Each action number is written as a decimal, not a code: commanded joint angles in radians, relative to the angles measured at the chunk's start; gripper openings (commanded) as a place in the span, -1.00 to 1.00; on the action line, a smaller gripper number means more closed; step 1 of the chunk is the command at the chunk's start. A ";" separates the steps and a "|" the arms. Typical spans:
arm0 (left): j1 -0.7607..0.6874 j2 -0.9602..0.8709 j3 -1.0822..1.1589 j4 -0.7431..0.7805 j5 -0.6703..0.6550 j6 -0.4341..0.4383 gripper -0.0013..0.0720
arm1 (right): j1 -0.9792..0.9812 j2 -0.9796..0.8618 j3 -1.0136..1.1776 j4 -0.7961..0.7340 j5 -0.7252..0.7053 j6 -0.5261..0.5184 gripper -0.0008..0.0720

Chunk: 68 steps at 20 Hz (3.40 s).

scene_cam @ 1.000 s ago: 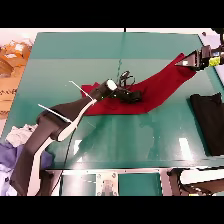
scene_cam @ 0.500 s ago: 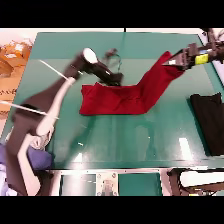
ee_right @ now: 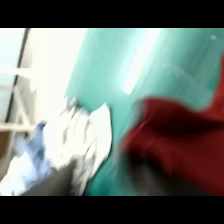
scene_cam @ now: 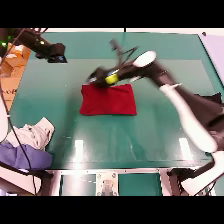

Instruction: Fold the shirts.

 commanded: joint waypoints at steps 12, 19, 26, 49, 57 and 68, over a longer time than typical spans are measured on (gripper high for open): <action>0.065 0.024 -0.015 0.011 -0.058 0.030 -0.89 | -0.426 0.084 -0.089 -0.301 0.160 0.006 -0.91; 0.065 0.024 -0.015 0.010 -0.047 0.021 -0.89 | -0.532 0.027 -0.362 -0.233 0.179 -0.224 0.63; 0.065 0.024 -0.015 0.010 -0.051 0.019 -0.89 | -0.294 -0.060 -0.336 -0.005 0.040 -0.291 0.54; 0.065 0.024 -0.015 0.010 -0.073 0.011 -0.89 | -1.335 0.257 0.101 -0.118 0.152 0.197 -0.92; 0.065 0.024 -0.015 0.010 -0.077 0.011 -0.89 | -1.453 0.257 -0.005 -0.119 0.158 0.196 -0.92; 0.065 0.024 -0.015 0.010 -0.110 -0.006 -0.89 | -1.538 0.431 -0.034 -0.503 0.399 0.434 -0.92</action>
